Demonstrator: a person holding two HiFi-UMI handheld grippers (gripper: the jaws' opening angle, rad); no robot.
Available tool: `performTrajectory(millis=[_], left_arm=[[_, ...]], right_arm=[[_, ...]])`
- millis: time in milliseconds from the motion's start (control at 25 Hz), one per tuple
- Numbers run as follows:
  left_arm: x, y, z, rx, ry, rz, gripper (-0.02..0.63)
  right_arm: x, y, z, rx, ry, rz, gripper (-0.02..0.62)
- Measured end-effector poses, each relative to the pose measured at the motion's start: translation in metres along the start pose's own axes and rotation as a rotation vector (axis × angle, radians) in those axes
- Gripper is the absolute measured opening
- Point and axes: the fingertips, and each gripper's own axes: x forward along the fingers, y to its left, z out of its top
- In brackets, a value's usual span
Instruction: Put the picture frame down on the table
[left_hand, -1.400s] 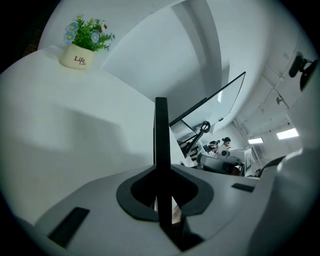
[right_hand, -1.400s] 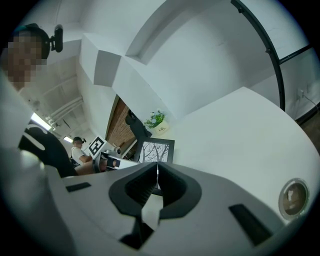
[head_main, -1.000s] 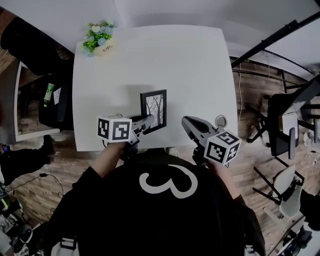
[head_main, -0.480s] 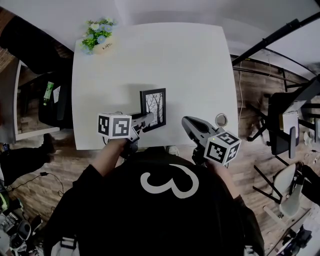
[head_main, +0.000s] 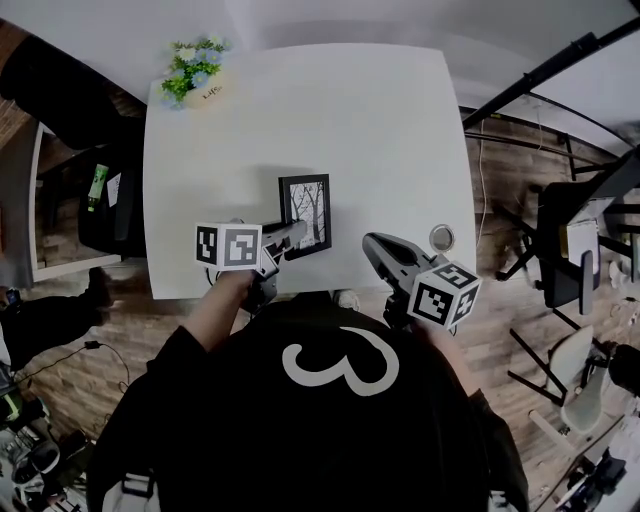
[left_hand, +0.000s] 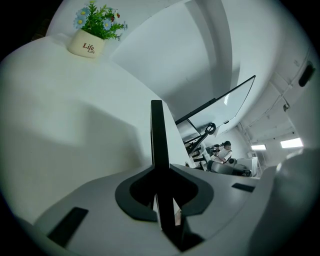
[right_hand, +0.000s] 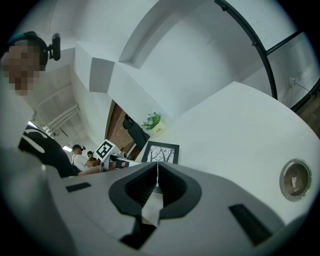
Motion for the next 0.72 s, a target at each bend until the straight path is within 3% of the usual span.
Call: performTrajectory(millis=[720], left_arm=[[0.009, 0.011, 0.009, -0.07, -0.002, 0.004, 0.051]], right_arm=[[-0.018, -0.013, 0.0, 0.03, -0.029, -0.025, 0.023]])
